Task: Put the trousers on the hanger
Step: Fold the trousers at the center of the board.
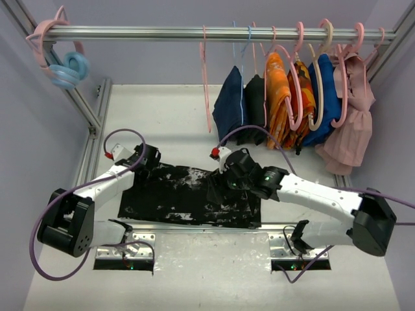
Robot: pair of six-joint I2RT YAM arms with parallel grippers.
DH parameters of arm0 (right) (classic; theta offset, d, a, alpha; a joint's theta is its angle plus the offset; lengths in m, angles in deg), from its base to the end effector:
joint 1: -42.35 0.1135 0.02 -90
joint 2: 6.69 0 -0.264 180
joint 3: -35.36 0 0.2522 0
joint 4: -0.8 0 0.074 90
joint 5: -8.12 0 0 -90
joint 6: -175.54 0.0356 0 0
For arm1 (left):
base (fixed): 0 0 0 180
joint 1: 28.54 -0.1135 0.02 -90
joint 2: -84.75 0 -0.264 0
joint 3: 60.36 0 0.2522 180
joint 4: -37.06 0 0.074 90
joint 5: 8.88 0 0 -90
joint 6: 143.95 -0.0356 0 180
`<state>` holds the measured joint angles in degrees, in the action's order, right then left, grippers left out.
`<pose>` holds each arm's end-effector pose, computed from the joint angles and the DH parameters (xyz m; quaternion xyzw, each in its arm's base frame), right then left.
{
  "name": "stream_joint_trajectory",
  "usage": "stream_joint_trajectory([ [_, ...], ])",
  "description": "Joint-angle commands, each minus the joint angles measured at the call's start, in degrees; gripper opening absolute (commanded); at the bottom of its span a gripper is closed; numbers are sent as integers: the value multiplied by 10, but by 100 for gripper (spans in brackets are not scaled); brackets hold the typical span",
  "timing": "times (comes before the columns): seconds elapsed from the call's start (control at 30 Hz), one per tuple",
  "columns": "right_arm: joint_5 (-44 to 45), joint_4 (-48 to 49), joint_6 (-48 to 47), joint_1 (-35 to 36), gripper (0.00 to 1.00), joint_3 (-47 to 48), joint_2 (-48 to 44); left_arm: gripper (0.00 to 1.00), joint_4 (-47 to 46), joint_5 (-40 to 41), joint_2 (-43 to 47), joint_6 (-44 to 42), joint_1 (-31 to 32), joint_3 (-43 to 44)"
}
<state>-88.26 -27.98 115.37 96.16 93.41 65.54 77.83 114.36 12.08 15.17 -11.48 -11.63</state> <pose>0.1527 0.2154 0.2286 -0.2119 0.8909 0.3037 0.2629 0.2124 -0.0448 0.1693 -0.4666 0.8127 0.0605 0.3438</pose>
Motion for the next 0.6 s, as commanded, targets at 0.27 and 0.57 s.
stream_joint_trajectory([
  [0.27, 16, 139, 71, 8, 60, -79, 153, 58, 19, 13, -32, -4, -44, 59],
  [0.57, 31, 118, 71, 7, 61, -79, 171, 49, 19, -38, -44, -7, -43, 51],
])
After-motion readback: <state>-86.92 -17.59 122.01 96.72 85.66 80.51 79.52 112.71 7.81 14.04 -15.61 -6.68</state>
